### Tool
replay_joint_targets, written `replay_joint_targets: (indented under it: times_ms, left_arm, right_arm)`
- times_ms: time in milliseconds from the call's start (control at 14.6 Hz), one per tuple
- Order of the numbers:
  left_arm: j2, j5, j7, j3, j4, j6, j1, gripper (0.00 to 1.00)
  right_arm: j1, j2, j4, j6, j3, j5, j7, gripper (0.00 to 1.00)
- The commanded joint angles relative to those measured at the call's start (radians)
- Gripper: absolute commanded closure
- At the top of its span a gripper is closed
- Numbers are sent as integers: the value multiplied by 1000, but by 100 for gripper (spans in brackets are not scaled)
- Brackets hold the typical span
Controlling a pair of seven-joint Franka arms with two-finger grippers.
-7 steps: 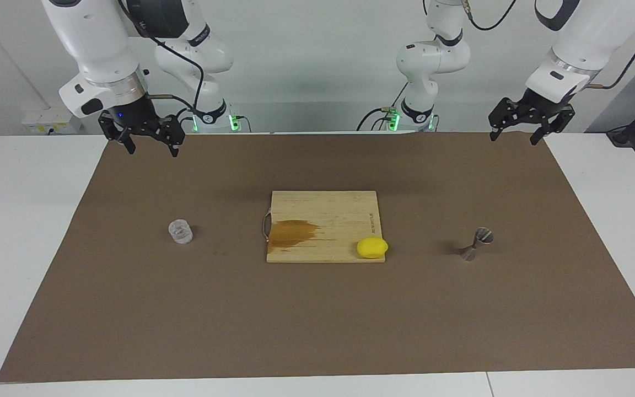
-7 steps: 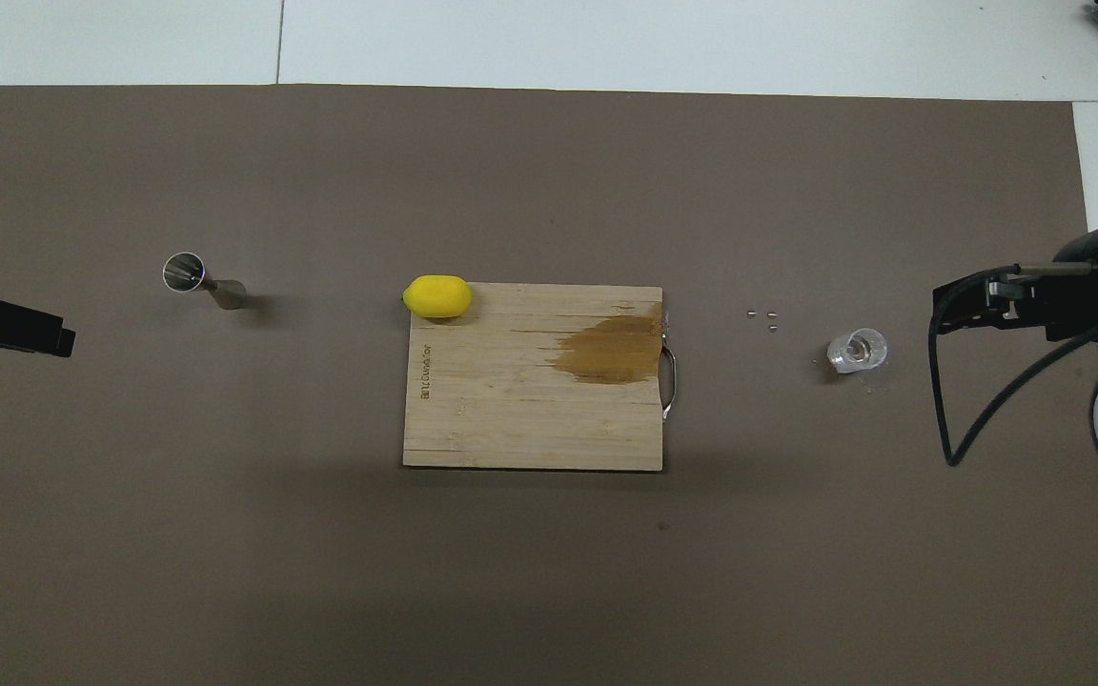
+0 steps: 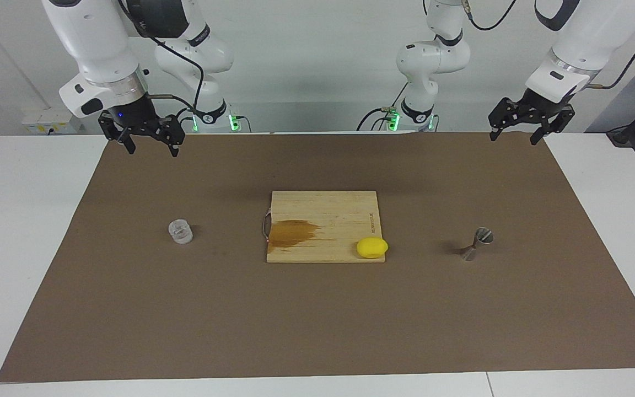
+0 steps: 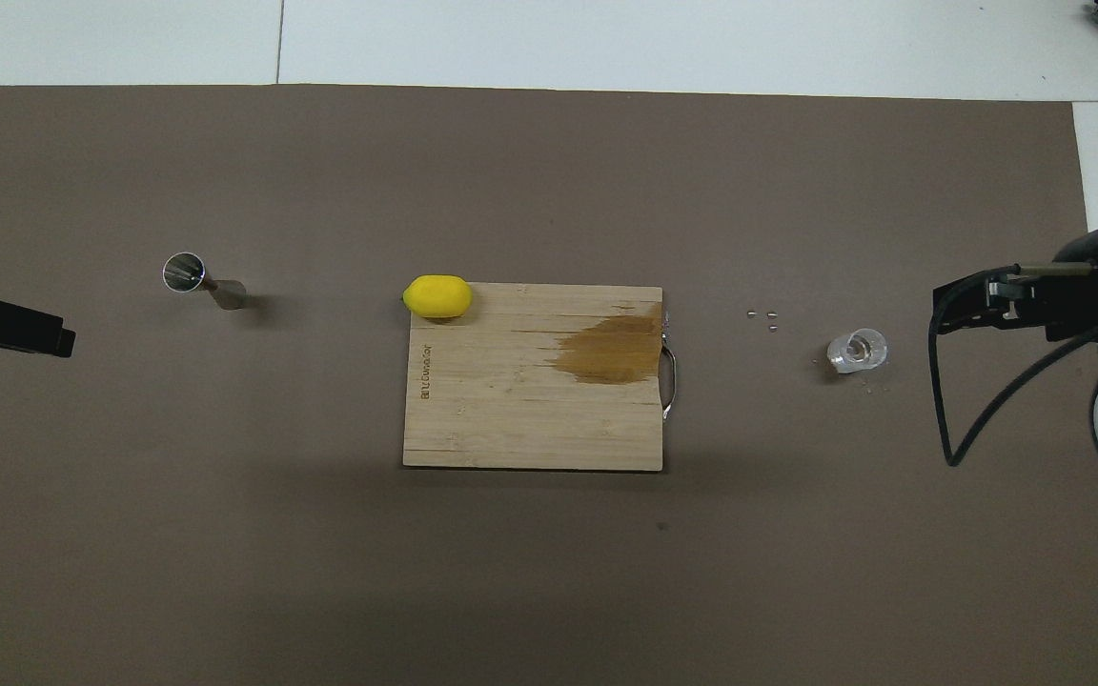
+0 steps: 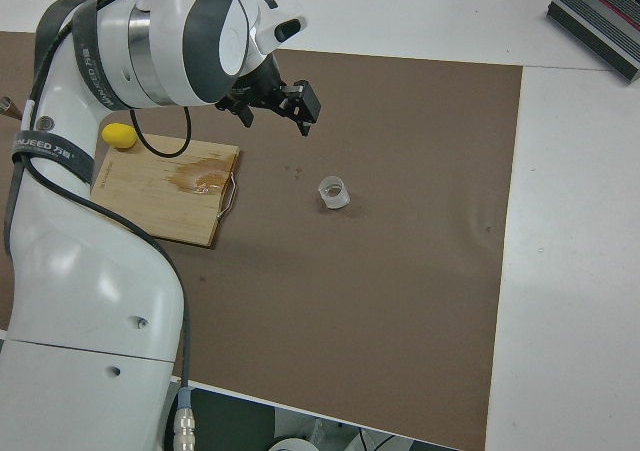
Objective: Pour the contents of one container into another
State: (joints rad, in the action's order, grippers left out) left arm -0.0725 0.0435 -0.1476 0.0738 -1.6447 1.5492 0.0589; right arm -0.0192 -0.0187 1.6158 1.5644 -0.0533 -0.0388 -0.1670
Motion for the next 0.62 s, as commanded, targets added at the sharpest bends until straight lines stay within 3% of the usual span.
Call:
replay_joint_targets:
  times_ms: [0, 274, 411, 548]
  left_arm:
    - [-41, -16, 52, 0, -96, 93, 6, 0]
    - [35, 25, 138, -9, -132, 209, 85, 0]
    - [82, 155, 201, -12, -148, 213, 162, 0]
    - [91, 328, 310, -12, -237, 299, 246, 0]
  right_arm:
    - [16, 0, -7, -18, -5, -6, 17, 0]
    - [27, 2, -8, -9, -5, -6, 15, 0]
    - [24, 2, -8, -9, -5, -7, 17, 0]
    - [24, 2, -8, -9, -6, -6, 21, 0]
